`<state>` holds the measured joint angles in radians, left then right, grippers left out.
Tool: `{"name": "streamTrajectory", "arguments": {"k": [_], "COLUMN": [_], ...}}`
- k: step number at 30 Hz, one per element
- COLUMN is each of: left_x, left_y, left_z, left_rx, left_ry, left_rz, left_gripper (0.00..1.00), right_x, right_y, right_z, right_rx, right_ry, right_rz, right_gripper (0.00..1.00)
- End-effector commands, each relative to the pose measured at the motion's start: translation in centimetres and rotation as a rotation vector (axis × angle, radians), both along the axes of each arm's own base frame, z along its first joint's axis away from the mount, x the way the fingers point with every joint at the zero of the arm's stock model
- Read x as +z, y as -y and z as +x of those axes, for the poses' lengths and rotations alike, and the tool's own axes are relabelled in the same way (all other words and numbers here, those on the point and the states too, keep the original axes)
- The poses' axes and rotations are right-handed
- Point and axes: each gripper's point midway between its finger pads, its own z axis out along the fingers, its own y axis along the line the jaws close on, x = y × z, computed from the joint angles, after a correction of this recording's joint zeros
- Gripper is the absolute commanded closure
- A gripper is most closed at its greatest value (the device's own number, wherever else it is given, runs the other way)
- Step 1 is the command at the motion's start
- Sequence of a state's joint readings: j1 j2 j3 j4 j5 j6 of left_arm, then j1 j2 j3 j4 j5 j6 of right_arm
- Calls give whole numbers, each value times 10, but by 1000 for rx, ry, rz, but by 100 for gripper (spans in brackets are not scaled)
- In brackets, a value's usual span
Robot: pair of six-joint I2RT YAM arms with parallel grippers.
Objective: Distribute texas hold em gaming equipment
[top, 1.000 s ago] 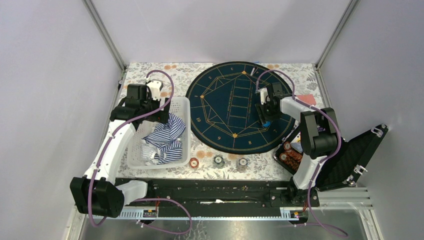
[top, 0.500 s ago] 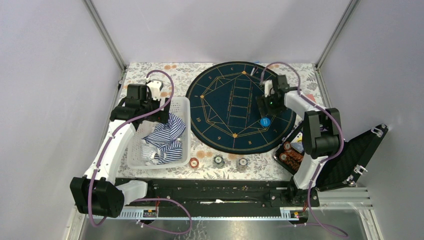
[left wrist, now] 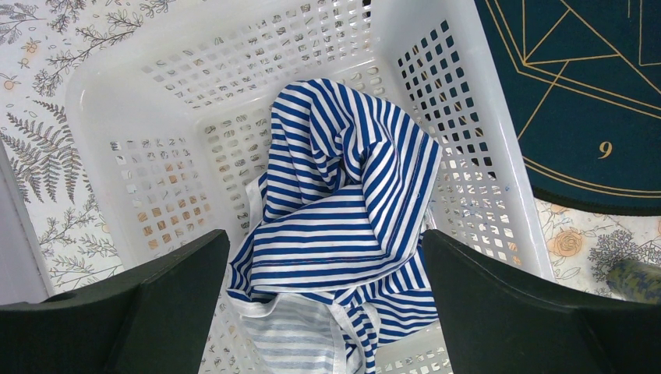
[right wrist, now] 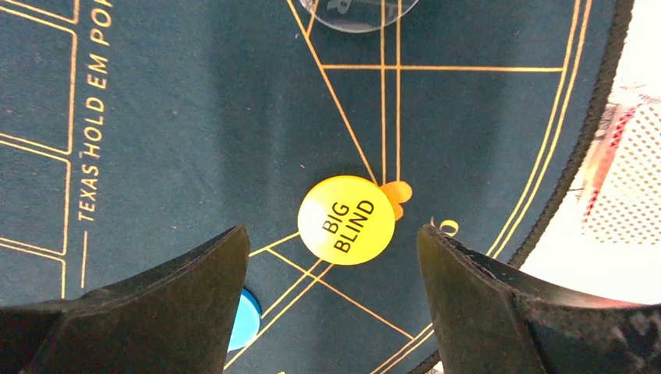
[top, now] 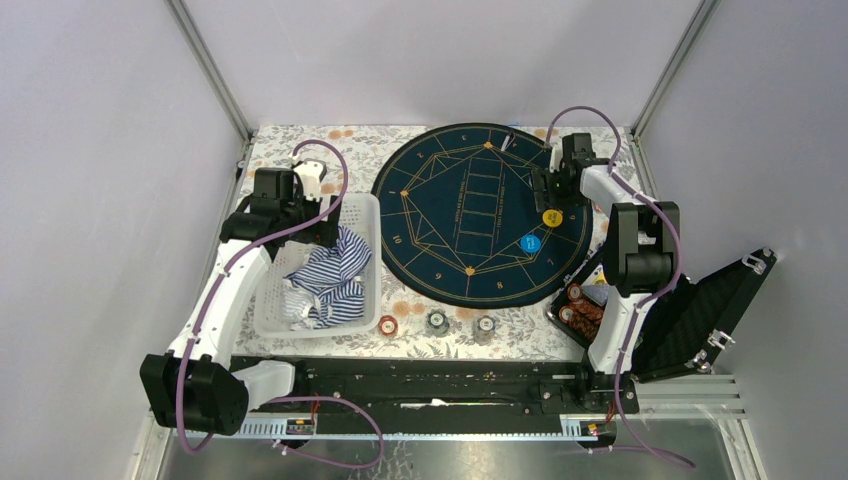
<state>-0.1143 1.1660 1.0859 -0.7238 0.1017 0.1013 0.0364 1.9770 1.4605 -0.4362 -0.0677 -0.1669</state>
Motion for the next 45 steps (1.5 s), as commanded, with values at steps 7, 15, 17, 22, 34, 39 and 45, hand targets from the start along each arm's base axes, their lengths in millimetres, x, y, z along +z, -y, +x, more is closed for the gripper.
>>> {"name": "streamTrajectory", "arguments": {"k": [7, 15, 17, 22, 34, 39, 45], "left_x": [6, 6, 6, 6, 7, 6, 5], "left_y": [1, 1, 0, 0, 1, 1, 1], "left_z": [8, 8, 8, 8, 8, 8, 8], "left_rx": [-10, -8, -7, -6, -8, -7, -7], "left_ry": [34, 37, 37, 38, 39, 36, 33], "left_rz": [-6, -5, -5, -4, -5, -6, -8], "left_gripper": [1, 1, 1, 1, 1, 1, 1], "right_x": [-25, -39, -41, -46, -15, 16, 56], "right_y": [3, 9, 10, 13, -1, -33, -99], "right_z": [-10, -15, -16, -15, 0, 7, 14], "right_rx": [-14, -21, -21, -21, 28, 99, 208], "right_ry": [-50, -77, -81, -86, -19, 45, 130], "right_rz": [-25, -50, -53, -62, -46, -48, 17], "right_gripper": [16, 21, 22, 30, 53, 53, 53]}}
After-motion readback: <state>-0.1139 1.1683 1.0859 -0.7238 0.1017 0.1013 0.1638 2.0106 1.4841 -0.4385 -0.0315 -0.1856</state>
